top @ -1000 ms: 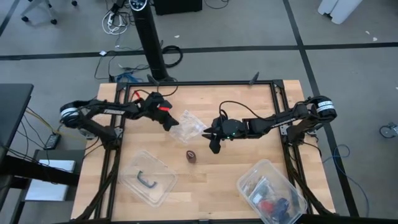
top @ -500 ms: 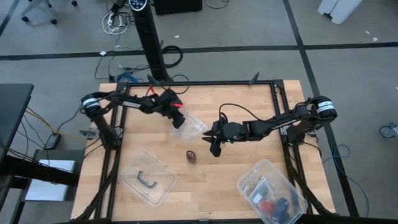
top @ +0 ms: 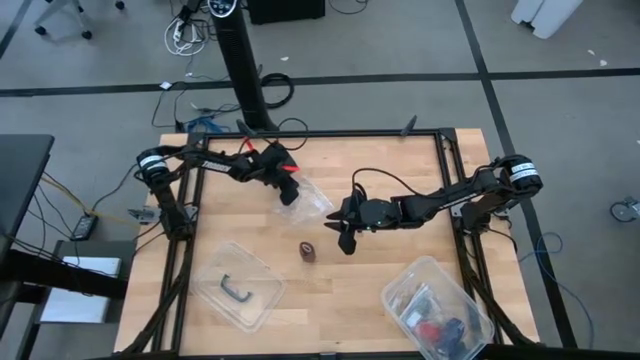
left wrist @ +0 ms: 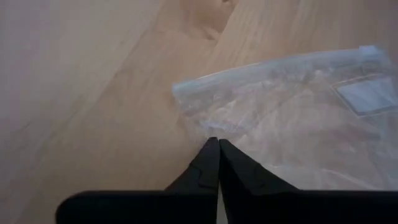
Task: Roll bandage
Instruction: Put the rolled brown bandage into the transparent zip bag
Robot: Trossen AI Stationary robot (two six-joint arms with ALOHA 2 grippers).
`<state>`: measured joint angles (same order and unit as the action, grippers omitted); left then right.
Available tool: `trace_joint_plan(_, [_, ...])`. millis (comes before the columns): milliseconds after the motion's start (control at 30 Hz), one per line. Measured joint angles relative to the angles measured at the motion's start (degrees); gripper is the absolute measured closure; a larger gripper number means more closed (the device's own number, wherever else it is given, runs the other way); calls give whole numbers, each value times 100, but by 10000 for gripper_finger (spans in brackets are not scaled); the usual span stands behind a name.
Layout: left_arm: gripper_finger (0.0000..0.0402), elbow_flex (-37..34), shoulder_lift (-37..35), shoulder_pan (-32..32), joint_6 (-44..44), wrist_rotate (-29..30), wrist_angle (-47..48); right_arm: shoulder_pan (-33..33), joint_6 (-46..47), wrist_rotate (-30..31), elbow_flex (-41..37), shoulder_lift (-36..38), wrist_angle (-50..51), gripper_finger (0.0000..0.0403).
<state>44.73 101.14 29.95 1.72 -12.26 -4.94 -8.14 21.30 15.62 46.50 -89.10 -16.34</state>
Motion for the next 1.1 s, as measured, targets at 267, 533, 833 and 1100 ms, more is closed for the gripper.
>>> trace_joint_plan(267, [400, -39, -307, -169, -258, -2, 255, 67, 200, 134, 0, 0, 39, 296])
trace_joint_plan(533, [401, -146, -1640, -556, -395, 215, 685, 337, 157, 225, 2, 2, 66, 296])
trace_joint_plan(833, [401, -192, -2625, -1086, -447, 414, 719, 794, -37, -577, 9, 7, -232, 296])
trace_joint_plan(1100, [401, -198, -2608, -1243, -431, 817, 1386, 1517, 738, -1599, 11, -823, -324, 263])
